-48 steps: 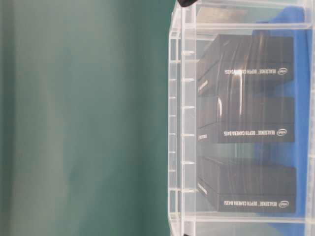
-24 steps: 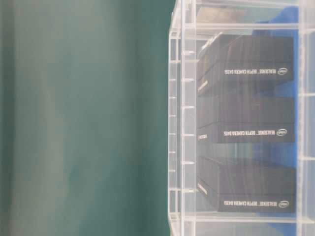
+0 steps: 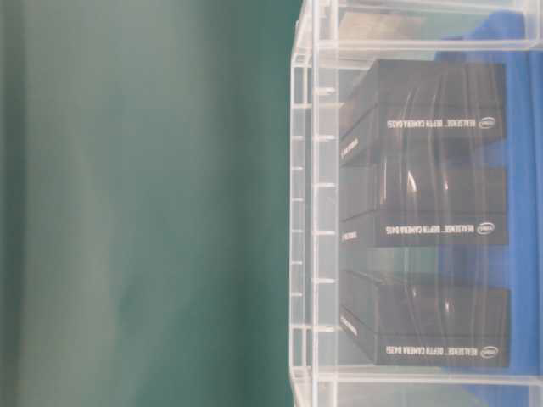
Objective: Clamp the lid of the box with both arms, then lift and open it.
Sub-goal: 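Lower the lid onto the cloth in front of the box, then open both grippers and pull them away from the lid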
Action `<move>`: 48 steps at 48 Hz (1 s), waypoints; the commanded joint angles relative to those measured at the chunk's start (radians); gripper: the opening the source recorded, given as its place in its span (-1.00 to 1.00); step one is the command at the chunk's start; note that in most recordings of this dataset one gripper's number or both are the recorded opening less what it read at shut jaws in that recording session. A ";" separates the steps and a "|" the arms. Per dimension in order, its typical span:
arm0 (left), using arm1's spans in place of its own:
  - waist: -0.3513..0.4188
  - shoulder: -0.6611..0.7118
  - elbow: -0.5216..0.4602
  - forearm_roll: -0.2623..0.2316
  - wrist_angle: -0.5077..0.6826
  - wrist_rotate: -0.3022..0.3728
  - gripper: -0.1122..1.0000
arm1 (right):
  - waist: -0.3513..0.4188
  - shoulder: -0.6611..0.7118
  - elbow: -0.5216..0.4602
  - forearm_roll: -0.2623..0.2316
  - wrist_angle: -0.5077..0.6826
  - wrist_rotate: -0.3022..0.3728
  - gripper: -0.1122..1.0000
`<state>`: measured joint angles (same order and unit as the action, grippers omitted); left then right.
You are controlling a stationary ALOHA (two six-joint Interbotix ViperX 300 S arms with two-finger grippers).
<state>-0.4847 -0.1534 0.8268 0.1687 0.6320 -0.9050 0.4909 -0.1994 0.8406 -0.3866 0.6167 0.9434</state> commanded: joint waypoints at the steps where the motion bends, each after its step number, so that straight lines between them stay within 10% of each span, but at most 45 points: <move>1: -0.003 -0.020 -0.011 0.006 0.006 0.002 -0.77 | 0.005 -0.018 -0.009 -0.006 0.002 0.002 -0.80; 23: -0.015 -0.058 -0.104 0.020 0.100 0.020 -0.78 | 0.017 -0.046 -0.107 -0.009 0.103 -0.002 -0.80; 48: -0.043 -0.152 -0.341 0.164 0.308 0.091 -0.78 | 0.058 -0.126 -0.327 -0.040 0.301 -0.008 -0.80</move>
<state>-0.5216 -0.2777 0.5400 0.3206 0.9158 -0.8268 0.5430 -0.3022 0.5706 -0.4126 0.8989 0.9373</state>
